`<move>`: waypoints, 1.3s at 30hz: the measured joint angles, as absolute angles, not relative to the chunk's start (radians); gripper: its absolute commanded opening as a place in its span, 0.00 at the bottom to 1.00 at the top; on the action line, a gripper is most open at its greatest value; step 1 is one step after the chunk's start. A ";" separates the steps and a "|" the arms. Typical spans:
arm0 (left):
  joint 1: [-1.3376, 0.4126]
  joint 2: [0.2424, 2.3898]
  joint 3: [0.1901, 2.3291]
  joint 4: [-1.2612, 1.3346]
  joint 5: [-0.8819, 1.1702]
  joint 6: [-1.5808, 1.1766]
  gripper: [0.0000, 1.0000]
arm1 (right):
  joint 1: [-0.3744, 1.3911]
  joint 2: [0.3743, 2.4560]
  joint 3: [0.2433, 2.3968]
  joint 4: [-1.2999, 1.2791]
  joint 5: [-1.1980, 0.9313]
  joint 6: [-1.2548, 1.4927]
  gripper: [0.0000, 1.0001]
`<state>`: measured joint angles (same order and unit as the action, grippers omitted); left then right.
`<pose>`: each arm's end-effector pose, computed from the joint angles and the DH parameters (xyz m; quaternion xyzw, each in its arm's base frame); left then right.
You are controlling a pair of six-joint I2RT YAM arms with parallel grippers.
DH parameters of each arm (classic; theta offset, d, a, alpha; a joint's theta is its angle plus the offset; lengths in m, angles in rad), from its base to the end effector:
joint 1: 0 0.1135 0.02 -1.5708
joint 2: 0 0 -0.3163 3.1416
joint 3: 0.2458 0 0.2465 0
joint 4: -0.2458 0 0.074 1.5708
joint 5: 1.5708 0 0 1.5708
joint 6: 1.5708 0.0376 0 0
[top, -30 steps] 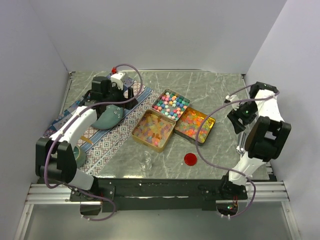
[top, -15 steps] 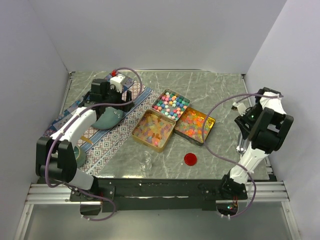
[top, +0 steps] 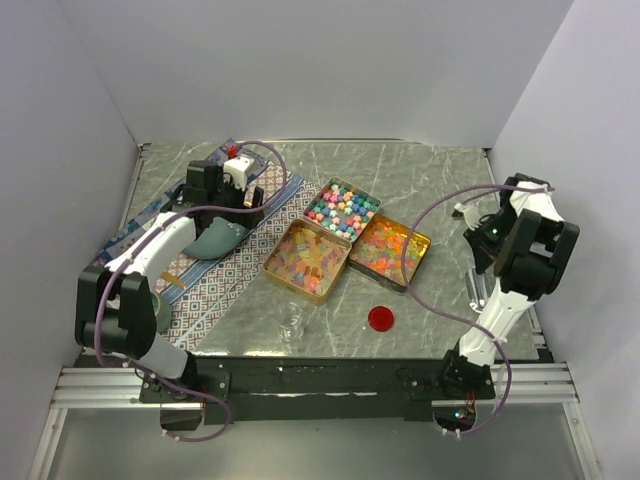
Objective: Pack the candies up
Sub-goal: Pick up the spatula from the center of the board, then place the spatula at the center of the board.
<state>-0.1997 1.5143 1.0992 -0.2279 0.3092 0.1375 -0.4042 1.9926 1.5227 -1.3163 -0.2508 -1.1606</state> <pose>0.3241 -0.0773 0.3219 0.2162 0.8596 -0.1514 0.4376 0.3404 -0.1355 0.2394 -0.3517 0.9217 0.1634 0.0120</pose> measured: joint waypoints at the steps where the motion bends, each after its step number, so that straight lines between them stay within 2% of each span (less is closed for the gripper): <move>1: -0.200 1.517 1.099 -0.228 0.310 0.137 0.97 | -0.392 1.985 1.520 -1.325 -0.263 -1.160 0.00; 7: -0.200 1.523 1.099 -0.228 0.320 0.135 0.97 | -0.249 1.931 1.514 -1.308 -0.358 -1.161 0.00; 15: -0.200 1.523 1.100 -0.223 0.360 0.101 0.97 | 0.031 1.825 1.479 -1.278 -0.478 -1.150 0.00; 28: -0.200 1.543 1.151 -0.197 0.535 -0.024 0.98 | 0.145 1.730 1.503 -1.332 -0.554 -1.142 0.00; 39: -0.200 1.533 1.151 -0.242 0.535 -0.041 0.97 | 0.495 1.718 1.447 -1.293 -0.575 -1.135 0.01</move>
<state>-0.1997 1.5326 1.1515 -0.2424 0.5346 -0.0414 0.4946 1.7176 1.4471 -1.2926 -0.5747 -1.1351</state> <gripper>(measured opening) 0.976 0.019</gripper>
